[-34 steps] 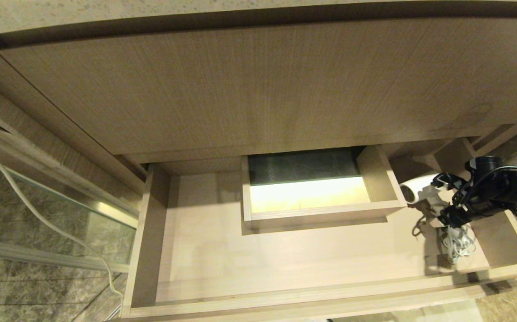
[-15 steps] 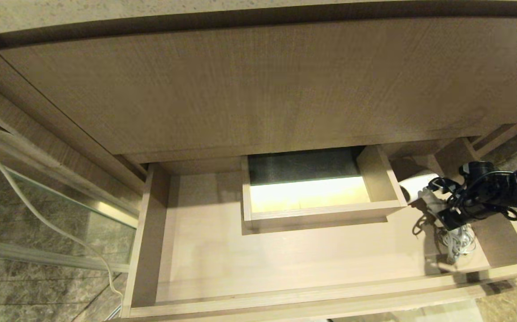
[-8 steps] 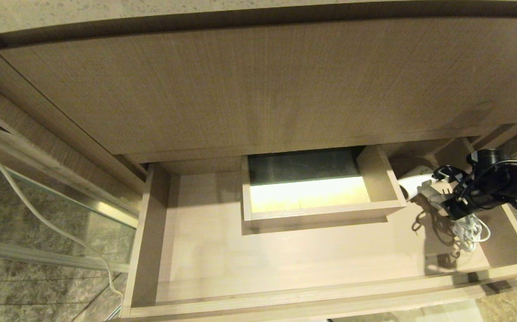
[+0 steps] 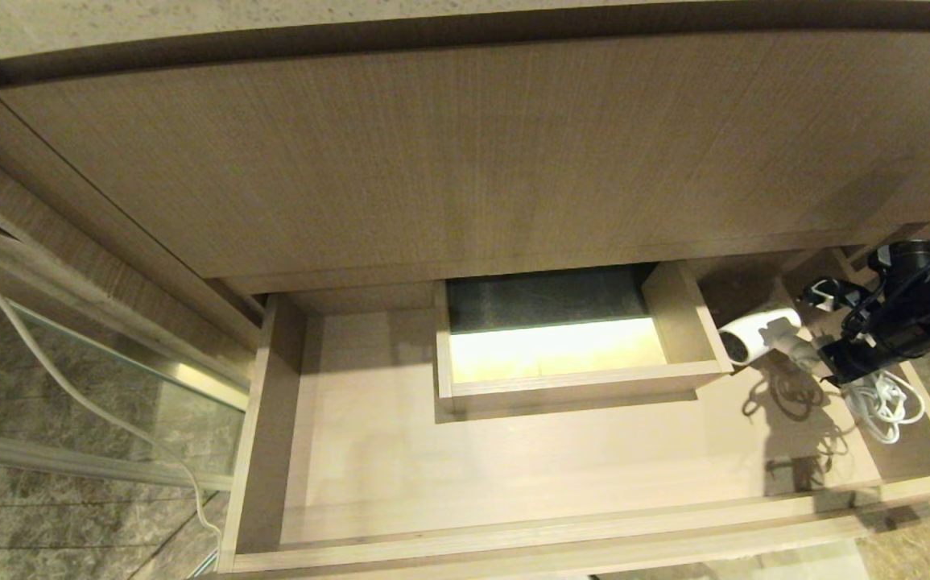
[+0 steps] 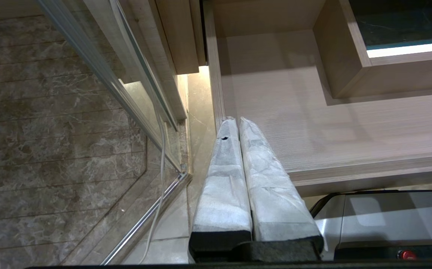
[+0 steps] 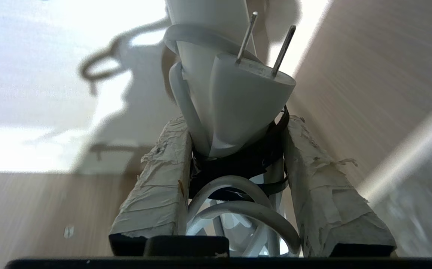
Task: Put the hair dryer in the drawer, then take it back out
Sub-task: Take the hairdryer out, then place it on the countertop
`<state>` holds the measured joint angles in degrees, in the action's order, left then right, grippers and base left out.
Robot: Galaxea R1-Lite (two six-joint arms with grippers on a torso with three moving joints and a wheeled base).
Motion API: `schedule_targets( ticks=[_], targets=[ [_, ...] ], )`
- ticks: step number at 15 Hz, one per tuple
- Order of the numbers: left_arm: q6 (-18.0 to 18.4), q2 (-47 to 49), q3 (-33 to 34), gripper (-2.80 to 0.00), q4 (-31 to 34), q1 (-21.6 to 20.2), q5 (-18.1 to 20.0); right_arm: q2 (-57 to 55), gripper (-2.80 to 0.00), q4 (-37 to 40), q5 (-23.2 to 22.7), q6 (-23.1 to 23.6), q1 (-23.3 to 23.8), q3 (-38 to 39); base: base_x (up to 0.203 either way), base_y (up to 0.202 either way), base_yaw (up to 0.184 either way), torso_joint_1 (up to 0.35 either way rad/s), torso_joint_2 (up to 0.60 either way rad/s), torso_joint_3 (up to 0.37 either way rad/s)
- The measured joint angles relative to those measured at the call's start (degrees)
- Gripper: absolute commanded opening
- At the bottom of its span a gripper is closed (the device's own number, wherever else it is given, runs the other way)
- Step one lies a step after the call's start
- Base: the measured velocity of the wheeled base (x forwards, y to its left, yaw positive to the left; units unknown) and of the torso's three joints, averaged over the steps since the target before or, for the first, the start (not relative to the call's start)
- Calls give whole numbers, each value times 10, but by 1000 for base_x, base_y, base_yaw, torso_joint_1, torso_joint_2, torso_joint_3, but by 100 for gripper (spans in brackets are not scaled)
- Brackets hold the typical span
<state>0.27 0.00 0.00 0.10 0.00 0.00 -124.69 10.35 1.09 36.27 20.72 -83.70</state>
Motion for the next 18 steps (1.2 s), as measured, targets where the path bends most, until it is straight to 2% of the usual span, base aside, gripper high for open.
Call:
schedule_targets(
  ticks=[3,9,18],
  targets=[
    [0,0,0,-280,0,0,0,36,-280,36,0,0,4,5,0,0,0,0,0,0],
    [0,0,0,-280,0,0,0,89,-280,60,12,-1,5,15,0,0,0,0,0,0],
    [0,0,0,-280,0,0,0,240,-280,67,-2,-22,15,111,0,0,0,0,0,0]
  ],
)
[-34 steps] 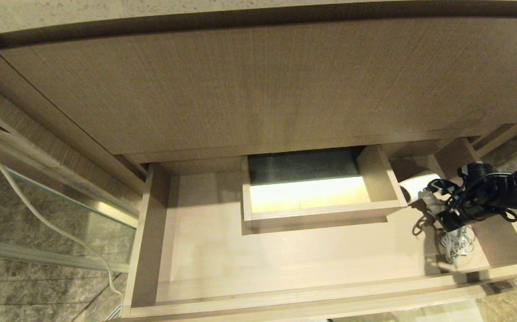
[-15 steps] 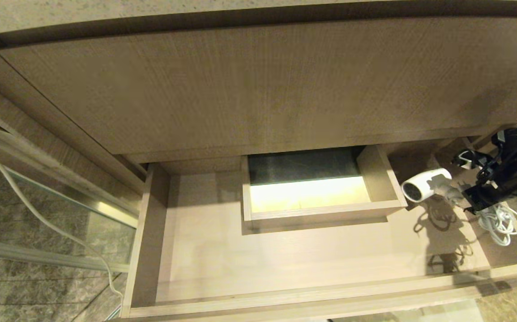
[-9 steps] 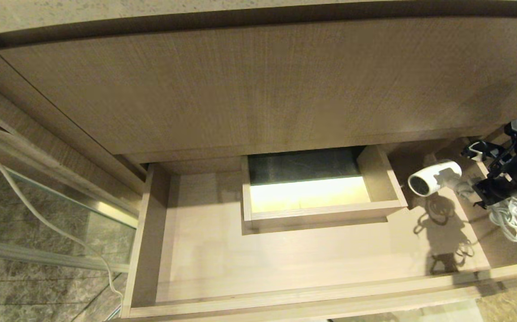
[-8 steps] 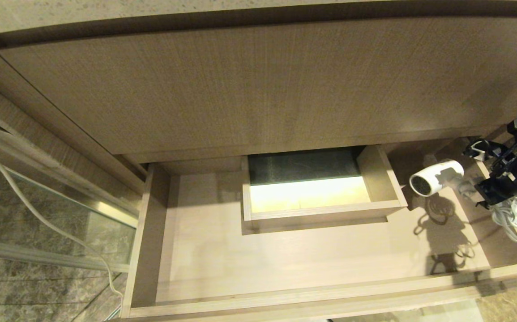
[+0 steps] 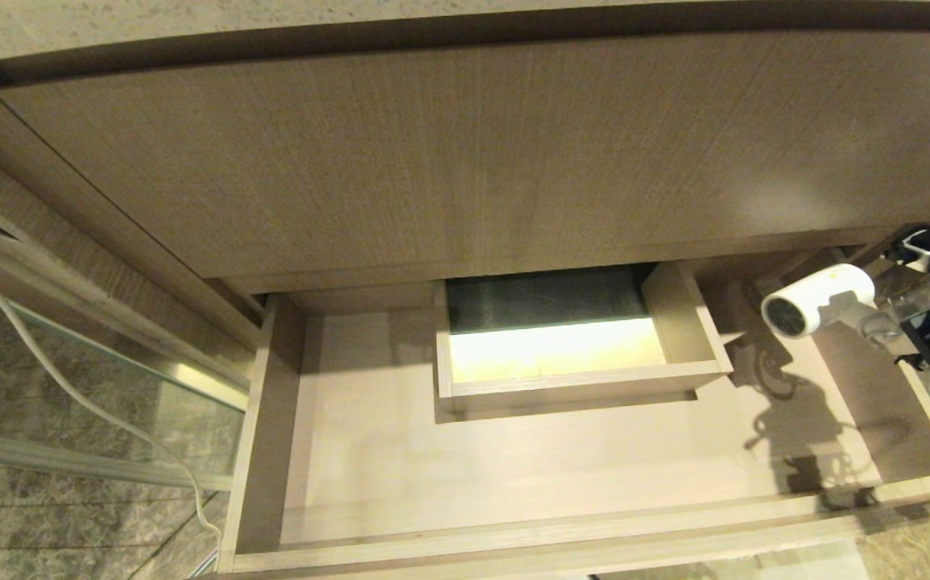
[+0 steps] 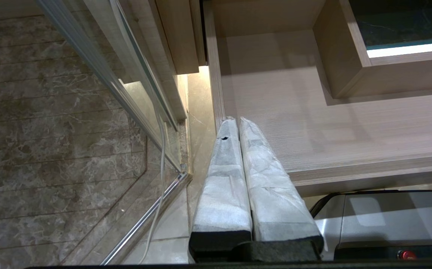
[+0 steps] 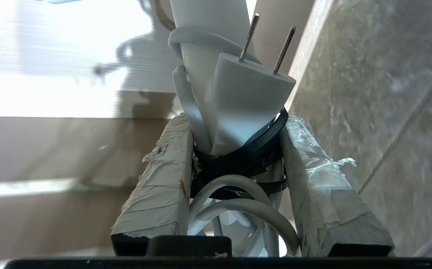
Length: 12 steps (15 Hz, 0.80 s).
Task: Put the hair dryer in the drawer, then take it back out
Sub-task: Place it on the countertop
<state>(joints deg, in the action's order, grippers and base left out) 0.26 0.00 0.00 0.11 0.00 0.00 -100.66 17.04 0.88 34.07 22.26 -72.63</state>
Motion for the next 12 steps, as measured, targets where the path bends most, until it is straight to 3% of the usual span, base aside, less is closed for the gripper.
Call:
schedule_targets(
  ticks=[6,12],
  targets=[
    [0,0,0,-280,0,0,0,131,-280,-25,-49,-5,0,121,0,0,0,0,0,0],
    [0,0,0,-280,0,0,0,178,-280,-30,-47,-4,0,143,0,0,0,0,0,0]
  ],
)
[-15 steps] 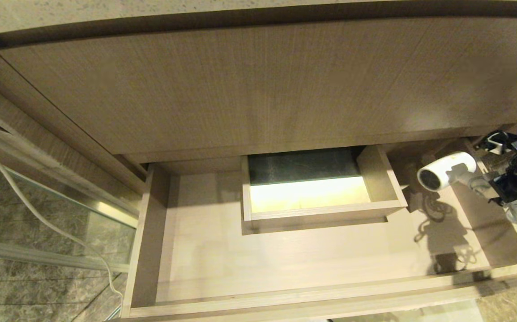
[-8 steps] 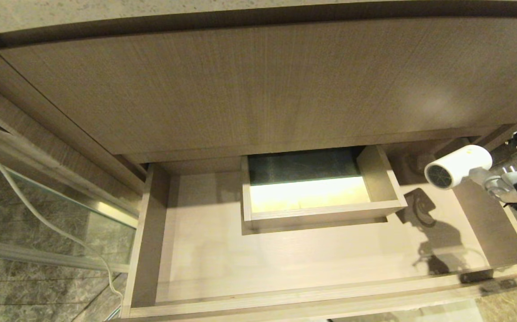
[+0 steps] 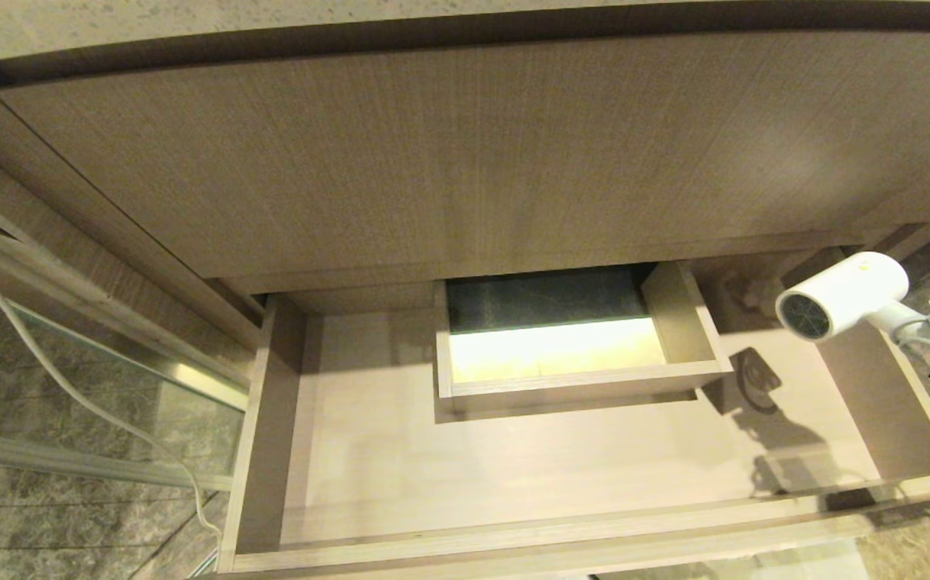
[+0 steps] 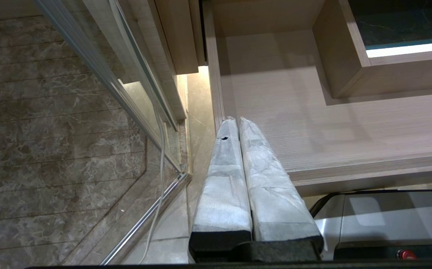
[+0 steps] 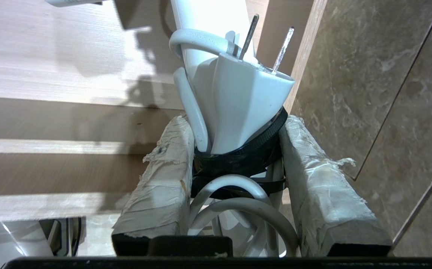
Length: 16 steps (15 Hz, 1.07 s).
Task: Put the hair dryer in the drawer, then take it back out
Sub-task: Place it on the countertop
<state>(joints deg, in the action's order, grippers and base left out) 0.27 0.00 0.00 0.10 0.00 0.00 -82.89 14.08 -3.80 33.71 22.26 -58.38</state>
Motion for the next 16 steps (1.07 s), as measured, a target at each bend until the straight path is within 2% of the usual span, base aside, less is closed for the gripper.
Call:
schedule_targets(
  ticks=[7,11,16],
  targets=[
    [0,0,0,-280,0,0,0,91,-280,2,-3,3,0,71,0,0,0,0,0,0],
    [0,0,0,-280,0,0,0,144,-280,-2,3,27,-10,114,0,0,0,0,0,0],
    [0,0,0,-280,0,0,0,179,-280,-1,3,28,-15,124,0,0,0,0,0,0]
  ],
)
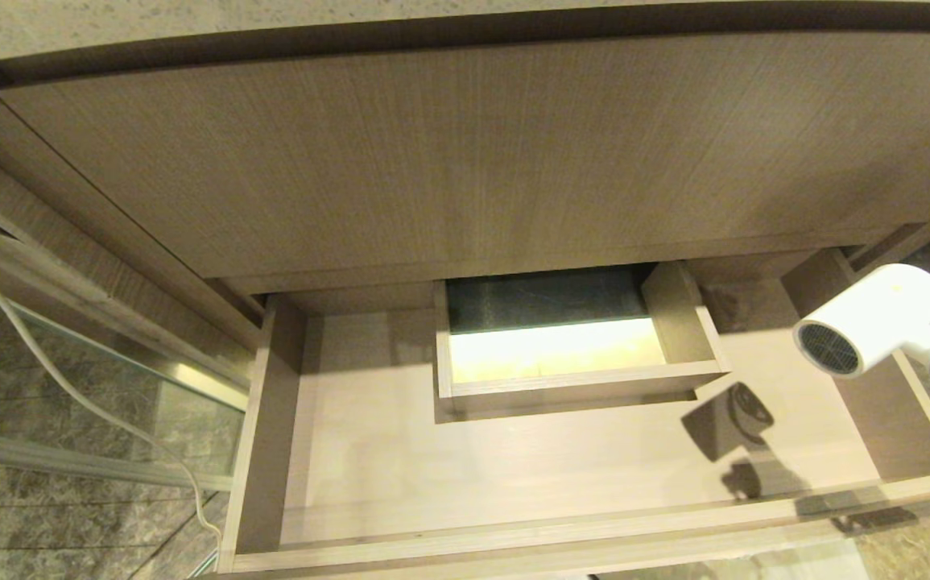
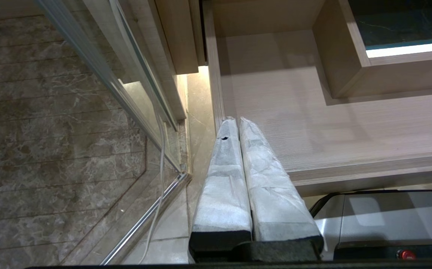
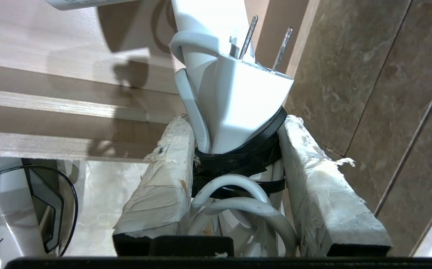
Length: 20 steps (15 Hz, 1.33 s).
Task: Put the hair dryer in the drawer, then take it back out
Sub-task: Place it on the countertop
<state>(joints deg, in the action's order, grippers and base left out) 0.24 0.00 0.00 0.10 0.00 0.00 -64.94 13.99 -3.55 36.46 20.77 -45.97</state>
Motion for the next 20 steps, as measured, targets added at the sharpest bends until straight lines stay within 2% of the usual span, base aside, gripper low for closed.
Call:
schedule_targets(
  ticks=[12,20],
  targets=[
    [0,0,0,-280,0,0,0,71,-280,3,0,-42,1,25,0,0,0,0,0,0],
    [0,0,0,-280,0,0,0,89,-280,-30,-2,-43,3,36,0,0,0,55,-81,-29]
  ],
)
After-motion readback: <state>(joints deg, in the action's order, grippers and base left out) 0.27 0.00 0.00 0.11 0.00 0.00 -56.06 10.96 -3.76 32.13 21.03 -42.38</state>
